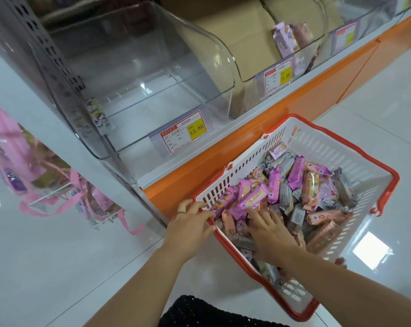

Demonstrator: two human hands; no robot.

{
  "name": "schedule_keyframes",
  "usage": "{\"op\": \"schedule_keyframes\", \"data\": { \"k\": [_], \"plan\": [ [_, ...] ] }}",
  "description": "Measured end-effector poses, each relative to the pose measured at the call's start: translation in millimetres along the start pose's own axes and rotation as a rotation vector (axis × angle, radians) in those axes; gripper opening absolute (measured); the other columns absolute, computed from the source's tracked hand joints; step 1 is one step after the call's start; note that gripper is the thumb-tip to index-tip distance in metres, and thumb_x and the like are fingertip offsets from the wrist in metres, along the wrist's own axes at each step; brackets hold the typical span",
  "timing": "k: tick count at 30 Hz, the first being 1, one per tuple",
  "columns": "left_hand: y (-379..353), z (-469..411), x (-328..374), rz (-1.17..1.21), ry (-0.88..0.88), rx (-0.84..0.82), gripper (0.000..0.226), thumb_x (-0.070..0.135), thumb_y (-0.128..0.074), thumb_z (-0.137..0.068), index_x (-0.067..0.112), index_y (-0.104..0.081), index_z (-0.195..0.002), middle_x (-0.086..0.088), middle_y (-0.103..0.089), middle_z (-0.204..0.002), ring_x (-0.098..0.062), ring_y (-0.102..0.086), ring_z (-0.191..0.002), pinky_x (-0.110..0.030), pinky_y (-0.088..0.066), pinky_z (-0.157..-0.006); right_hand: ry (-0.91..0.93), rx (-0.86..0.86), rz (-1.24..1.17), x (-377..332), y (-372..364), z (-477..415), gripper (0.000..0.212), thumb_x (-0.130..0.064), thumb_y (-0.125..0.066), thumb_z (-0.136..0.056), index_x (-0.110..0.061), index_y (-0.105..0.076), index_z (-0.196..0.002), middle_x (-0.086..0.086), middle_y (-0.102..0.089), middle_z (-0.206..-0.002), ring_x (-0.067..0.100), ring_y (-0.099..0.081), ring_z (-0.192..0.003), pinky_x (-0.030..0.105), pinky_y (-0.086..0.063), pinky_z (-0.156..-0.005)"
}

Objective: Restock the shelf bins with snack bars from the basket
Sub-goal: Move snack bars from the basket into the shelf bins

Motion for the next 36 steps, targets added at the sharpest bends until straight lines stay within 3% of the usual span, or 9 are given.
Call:
{"op": "schedule_keyframes", "data": {
  "k": [3, 6, 8, 11, 14, 17, 24, 28, 36],
  "plan": [
    [0.3, 1.0, 1.8, -0.019, 0.004, 0.000, 0.040, 0.047, -0.046, -0.095, 0.037, -0.047, -0.134, 0.014, -0.029, -0.150, -0.020, -0.008, -0.143, -0.043, -0.032, -0.110, -0.013, -0.024, -0.044, -0.2, 1.0, 0.2, 0.035, -0.035, -0.055, -0.090, -0.021, -0.055, -0.122, 0.004, 0.010, -0.159, 0.029, 0.002, -0.145, 0.053, 0.002, -0.118],
    [1.4, 0.9, 4.4, -0.065, 0.001, -0.034, 0.042, 0.047, -0.046, -0.095, 0.036, -0.046, -0.136, 0.011, -0.029, -0.151, -0.021, -0.011, -0.143, -0.044, -0.030, -0.111, -0.024, -0.020, -0.261, 4.2, 18.2, 5.5, 0.041, -0.051, -0.059, -0.084, -0.022, -0.059, -0.113, 0.001, -0.028, -0.147, 0.025, -0.026, -0.135, 0.045, -0.019, -0.116],
    [5.8, 1.5, 6.9, -0.041, 0.002, -0.074, 0.043, 0.045, -0.047, -0.095, 0.035, -0.046, -0.136, 0.009, -0.030, -0.151, -0.021, -0.017, -0.142, -0.043, -0.030, -0.111, -0.082, 0.024, -0.504, 16.9, 45.3, 15.2, 0.040, -0.053, -0.057, -0.086, -0.021, -0.053, -0.110, -0.001, -0.056, -0.111, 0.018, -0.054, -0.103, 0.032, -0.046, -0.091],
    [33.5, 8.0, 19.2, 0.175, -0.020, -0.054, 0.040, 0.042, -0.050, -0.095, 0.029, -0.051, -0.133, 0.007, -0.042, -0.141, -0.014, -0.040, -0.126, -0.031, -0.039, -0.101, -0.089, 0.155, -0.591, 23.4, 101.2, 35.4, 0.036, -0.040, -0.063, -0.087, -0.023, -0.045, -0.114, -0.010, -0.058, -0.083, 0.005, -0.053, -0.066, 0.022, -0.046, -0.057],
    [73.5, 24.0, 34.3, 0.554, -0.065, -0.039, 0.027, 0.038, -0.053, -0.095, 0.027, -0.059, -0.119, 0.014, -0.059, -0.113, 0.001, -0.057, -0.097, -0.018, -0.045, -0.079, -0.024, 0.403, -0.547, 19.7, 165.6, 58.5, 0.039, -0.046, -0.066, -0.083, -0.025, -0.052, -0.112, -0.015, -0.057, -0.095, 0.005, -0.050, -0.075, 0.024, -0.045, -0.062],
    [115.8, 39.5, 36.5, 0.769, -0.106, 0.031, 0.019, 0.038, -0.057, -0.091, 0.033, -0.061, -0.109, 0.018, -0.067, -0.101, 0.008, -0.062, -0.089, -0.018, -0.050, -0.082, 0.035, 0.567, -0.605, 12.3, 213.4, 74.6, 0.036, -0.039, -0.072, -0.080, -0.023, -0.055, -0.109, -0.014, -0.051, -0.095, 0.007, -0.048, -0.081, 0.029, -0.046, -0.065],
    [177.3, 76.1, 8.5, 1.245, -0.062, 0.195, 0.030, 0.034, -0.063, -0.075, 0.015, -0.066, -0.098, -0.004, -0.074, -0.095, -0.022, -0.070, -0.090, -0.032, -0.054, -0.086, 0.248, 0.657, -0.674, -29.8, 287.6, 82.3, 0.038, -0.042, -0.074, -0.075, -0.024, -0.055, -0.102, -0.016, -0.050, -0.088, 0.003, -0.048, -0.073, 0.016, -0.040, -0.059],
    [210.6, 96.7, -14.7, 1.266, -0.061, 0.340, 0.041, 0.037, -0.066, -0.070, 0.009, -0.067, -0.100, -0.008, -0.074, -0.095, -0.023, -0.071, -0.089, -0.030, -0.055, -0.084, 0.334, 0.574, -0.790, -48.9, 321.2, 77.1, 0.029, -0.036, -0.073, -0.077, -0.028, -0.056, -0.099, -0.020, -0.055, -0.081, -0.003, -0.054, -0.069, 0.013, -0.040, -0.058],
    [261.0, 136.8, -60.8, 1.133, 0.084, 0.788, 0.016, 0.034, -0.066, -0.079, 0.021, -0.067, -0.088, -0.003, -0.073, -0.082, -0.014, -0.069, -0.077, -0.023, -0.053, -0.077, 0.428, 0.480, -0.864, -72.5, 374.1, 46.6, 0.024, -0.028, -0.075, -0.077, -0.028, -0.061, -0.096, -0.010, -0.061, -0.088, -0.002, -0.053, -0.050, 0.016, -0.045, -0.048]
  ]
}}
Point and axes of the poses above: each hand's wrist, its own z-axis away from the middle knuckle, its own y-axis out of the back of the hand, x = y × z, the point moved 10 cm from there along -z, towards the middle knuckle
